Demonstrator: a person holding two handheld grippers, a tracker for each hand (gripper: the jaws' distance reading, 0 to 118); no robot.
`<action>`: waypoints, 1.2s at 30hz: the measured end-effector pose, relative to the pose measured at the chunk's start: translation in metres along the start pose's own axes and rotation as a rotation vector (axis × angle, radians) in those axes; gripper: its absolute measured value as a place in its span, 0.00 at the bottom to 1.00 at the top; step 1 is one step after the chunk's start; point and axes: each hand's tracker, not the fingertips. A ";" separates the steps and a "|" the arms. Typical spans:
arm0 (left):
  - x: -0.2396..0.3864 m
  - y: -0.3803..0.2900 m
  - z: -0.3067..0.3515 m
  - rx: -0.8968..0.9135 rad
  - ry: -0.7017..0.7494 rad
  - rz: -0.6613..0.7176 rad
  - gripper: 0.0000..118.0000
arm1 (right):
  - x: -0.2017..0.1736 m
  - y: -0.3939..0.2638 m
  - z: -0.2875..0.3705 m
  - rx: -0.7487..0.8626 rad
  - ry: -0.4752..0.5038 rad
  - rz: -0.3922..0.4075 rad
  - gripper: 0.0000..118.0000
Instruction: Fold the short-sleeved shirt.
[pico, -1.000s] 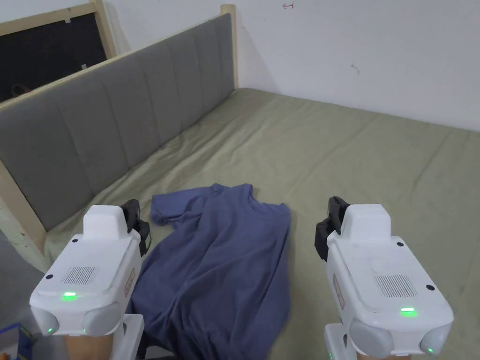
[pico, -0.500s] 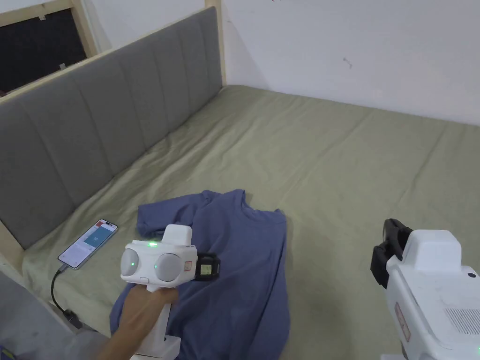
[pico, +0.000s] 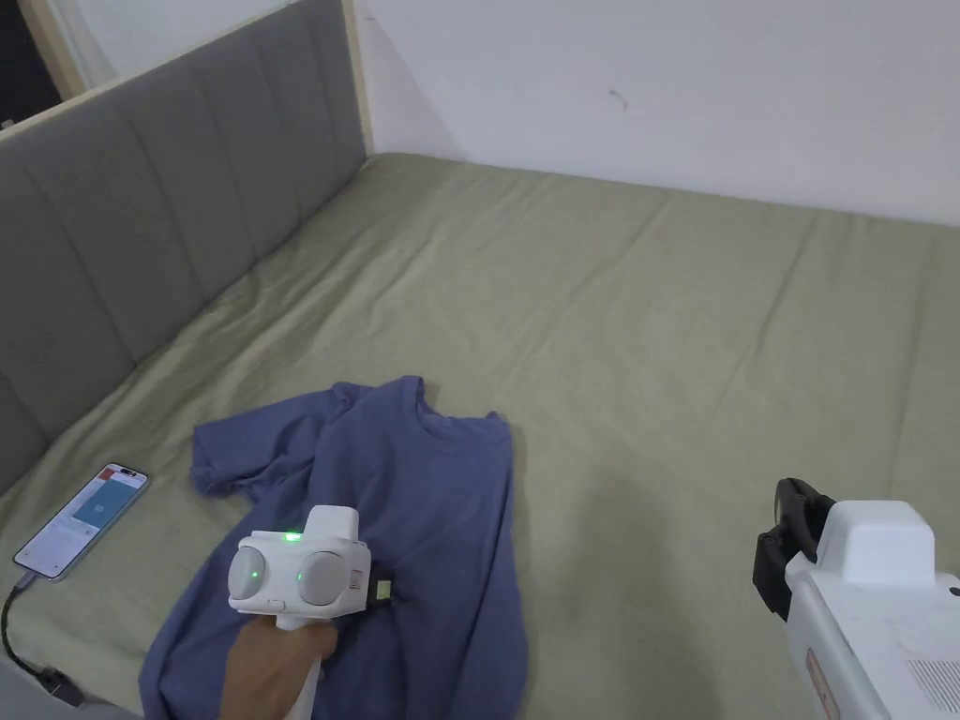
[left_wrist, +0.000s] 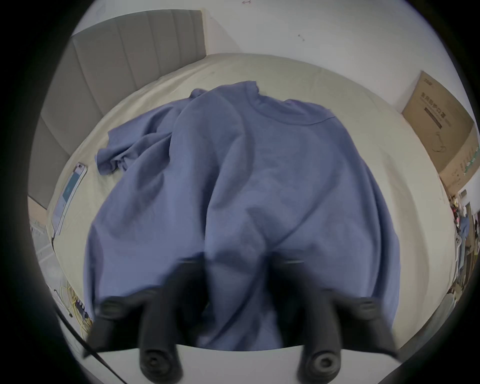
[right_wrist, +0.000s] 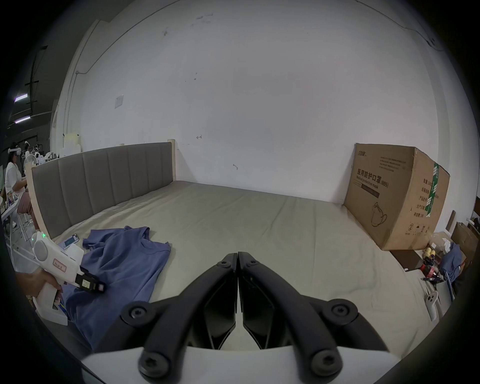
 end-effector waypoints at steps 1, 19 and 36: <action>0.003 -0.001 0.003 0.007 0.032 -0.014 0.08 | 0.001 0.000 0.001 0.000 -0.002 -0.002 0.00; 0.073 0.053 0.187 0.429 -0.230 -0.110 0.00 | 0.052 0.014 0.057 0.096 -0.049 -0.054 0.00; 0.295 0.091 0.266 0.541 -0.557 -0.445 0.00 | 0.155 0.012 0.138 0.183 -0.281 -0.094 0.00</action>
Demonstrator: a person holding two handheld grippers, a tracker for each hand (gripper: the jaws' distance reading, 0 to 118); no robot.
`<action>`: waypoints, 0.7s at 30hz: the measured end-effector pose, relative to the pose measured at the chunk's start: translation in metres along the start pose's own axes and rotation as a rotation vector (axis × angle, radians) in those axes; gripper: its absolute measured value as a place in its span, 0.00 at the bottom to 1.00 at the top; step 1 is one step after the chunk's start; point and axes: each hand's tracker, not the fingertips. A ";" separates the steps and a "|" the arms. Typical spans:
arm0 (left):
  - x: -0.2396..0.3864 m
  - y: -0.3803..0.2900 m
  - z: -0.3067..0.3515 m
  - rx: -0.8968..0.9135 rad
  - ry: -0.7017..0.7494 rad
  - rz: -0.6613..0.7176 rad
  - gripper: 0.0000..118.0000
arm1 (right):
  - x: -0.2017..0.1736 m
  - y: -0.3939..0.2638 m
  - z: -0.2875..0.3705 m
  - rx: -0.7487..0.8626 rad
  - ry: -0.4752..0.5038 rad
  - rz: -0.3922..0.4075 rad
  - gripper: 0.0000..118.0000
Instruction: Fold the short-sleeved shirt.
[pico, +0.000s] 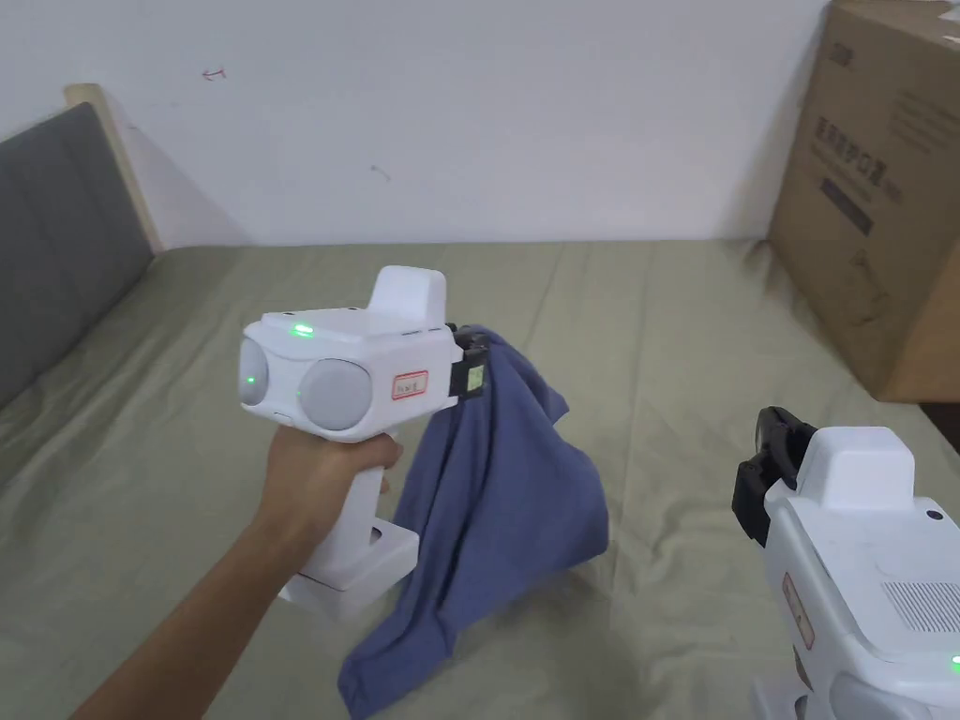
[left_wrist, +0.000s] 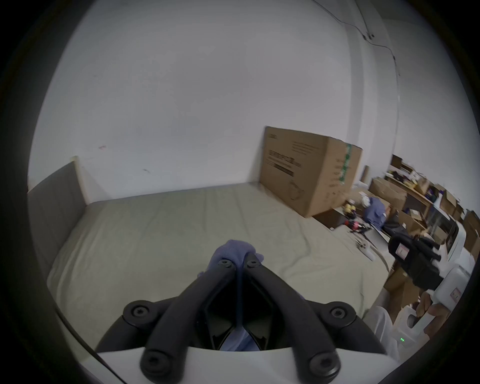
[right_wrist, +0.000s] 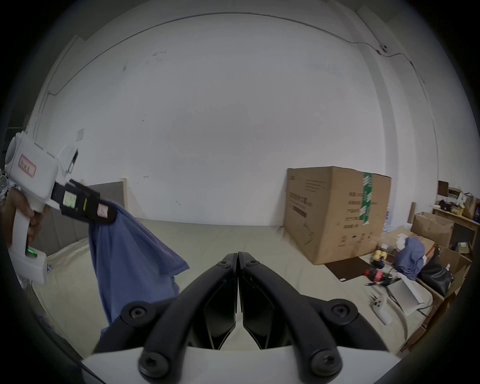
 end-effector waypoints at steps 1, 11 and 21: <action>0.009 -0.005 -0.012 -0.024 -0.020 -0.010 0.00 | 0.007 -0.001 0.003 0.000 -0.014 -0.003 0.00; 0.060 -0.101 -0.113 -0.368 -0.120 -0.028 0.00 | 0.044 -0.022 0.011 -0.051 -0.095 -0.015 0.00; 0.051 -0.201 -0.174 -0.671 0.001 -0.052 0.00 | 0.041 -0.036 -0.002 -0.106 -0.082 -0.022 0.00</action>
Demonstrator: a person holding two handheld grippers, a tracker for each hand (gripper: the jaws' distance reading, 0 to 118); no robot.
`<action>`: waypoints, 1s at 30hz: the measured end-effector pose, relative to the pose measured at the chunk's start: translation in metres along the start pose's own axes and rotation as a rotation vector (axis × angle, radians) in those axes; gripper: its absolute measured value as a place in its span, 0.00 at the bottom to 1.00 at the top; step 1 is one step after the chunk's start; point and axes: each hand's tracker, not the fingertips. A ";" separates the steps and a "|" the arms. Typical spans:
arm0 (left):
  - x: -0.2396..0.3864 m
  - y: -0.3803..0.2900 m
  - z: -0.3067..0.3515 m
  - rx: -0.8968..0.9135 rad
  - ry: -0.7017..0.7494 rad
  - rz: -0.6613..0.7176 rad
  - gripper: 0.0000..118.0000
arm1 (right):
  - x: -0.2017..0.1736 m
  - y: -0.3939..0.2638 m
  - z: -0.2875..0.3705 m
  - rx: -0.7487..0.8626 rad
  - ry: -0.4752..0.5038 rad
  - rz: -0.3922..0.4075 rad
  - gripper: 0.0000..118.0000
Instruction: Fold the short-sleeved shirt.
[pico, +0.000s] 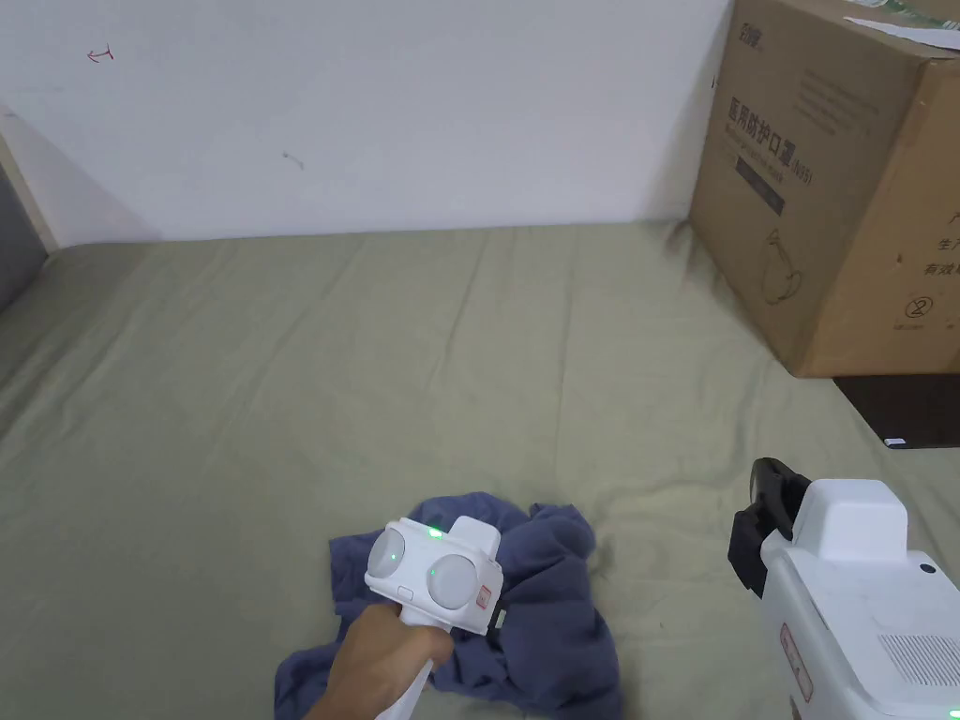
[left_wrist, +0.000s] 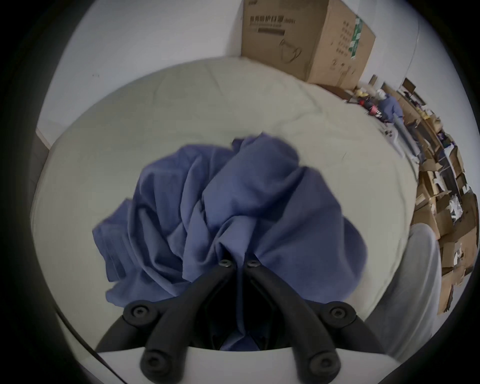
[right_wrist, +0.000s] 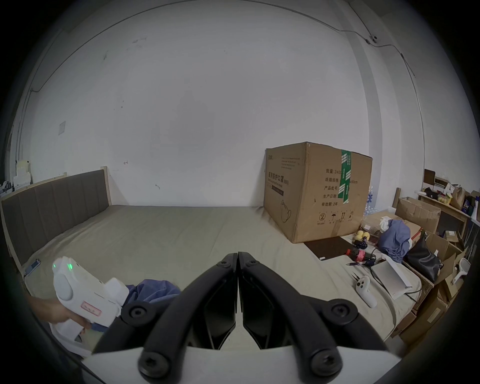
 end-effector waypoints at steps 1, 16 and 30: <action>0.000 -0.001 -0.002 0.018 0.002 0.010 0.00 | 0.000 0.000 0.000 -0.003 0.002 0.000 0.00; -0.020 0.000 0.164 0.610 0.097 0.167 0.99 | -0.008 0.032 0.014 0.073 0.028 0.000 0.00; -0.081 -0.067 0.267 1.039 0.460 0.229 0.79 | -0.034 0.062 0.018 0.170 0.080 0.007 0.00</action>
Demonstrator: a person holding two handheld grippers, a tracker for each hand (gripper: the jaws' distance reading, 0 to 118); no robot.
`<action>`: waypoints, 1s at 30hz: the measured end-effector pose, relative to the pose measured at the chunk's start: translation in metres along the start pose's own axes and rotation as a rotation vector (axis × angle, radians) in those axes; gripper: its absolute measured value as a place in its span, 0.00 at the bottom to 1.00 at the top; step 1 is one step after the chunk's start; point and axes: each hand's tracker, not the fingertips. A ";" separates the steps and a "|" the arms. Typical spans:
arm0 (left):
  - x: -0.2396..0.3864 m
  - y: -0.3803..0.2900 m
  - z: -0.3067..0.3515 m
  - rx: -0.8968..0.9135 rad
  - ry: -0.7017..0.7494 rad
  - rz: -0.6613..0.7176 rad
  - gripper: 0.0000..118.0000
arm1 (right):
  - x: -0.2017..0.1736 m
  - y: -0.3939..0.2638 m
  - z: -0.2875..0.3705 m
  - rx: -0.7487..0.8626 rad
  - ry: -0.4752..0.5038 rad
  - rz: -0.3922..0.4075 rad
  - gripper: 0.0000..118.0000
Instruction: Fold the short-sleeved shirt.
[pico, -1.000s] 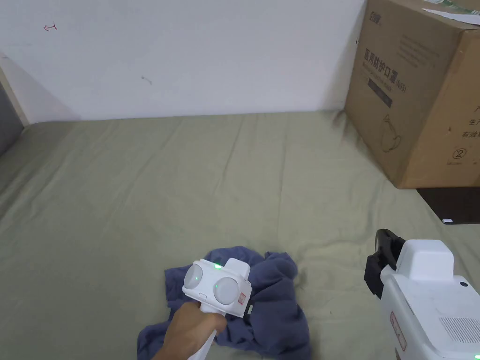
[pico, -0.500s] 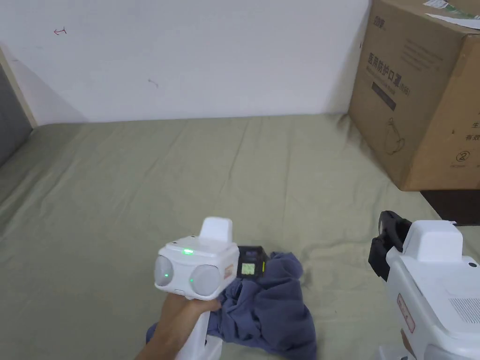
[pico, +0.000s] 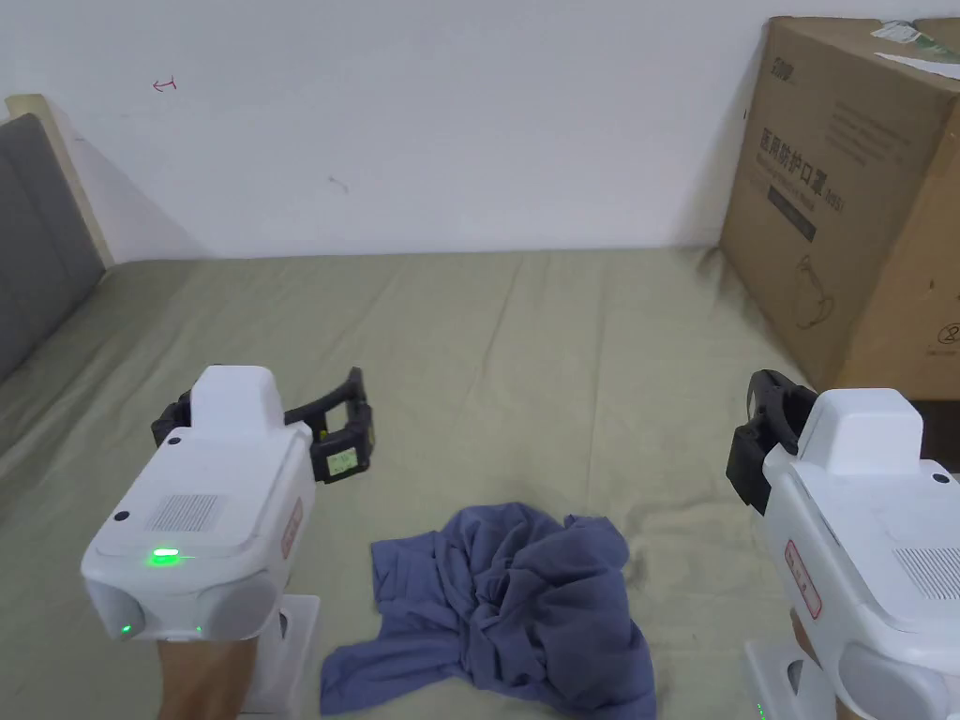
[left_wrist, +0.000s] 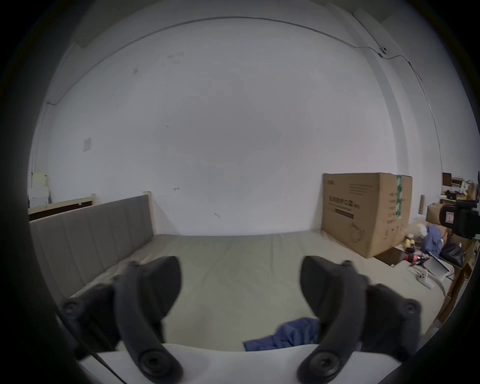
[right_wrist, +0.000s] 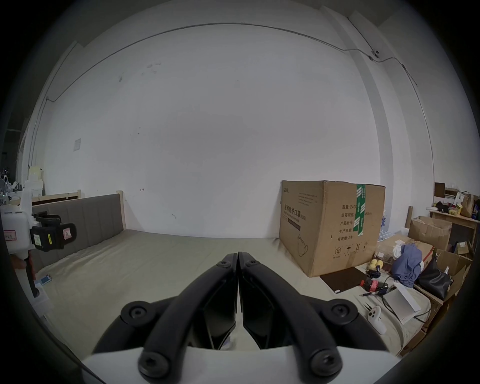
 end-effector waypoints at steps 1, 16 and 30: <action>-0.005 -0.001 0.002 0.009 0.007 0.010 0.68 | -0.002 0.000 0.000 0.001 0.004 0.002 0.00; -0.021 -0.046 -0.029 -0.393 -0.067 0.050 0.00 | -0.013 -0.010 -0.010 -0.027 0.018 0.003 0.00; -0.007 -0.184 -0.060 -0.893 -0.118 0.121 0.14 | -0.014 -0.038 -0.030 -0.111 0.030 0.004 0.00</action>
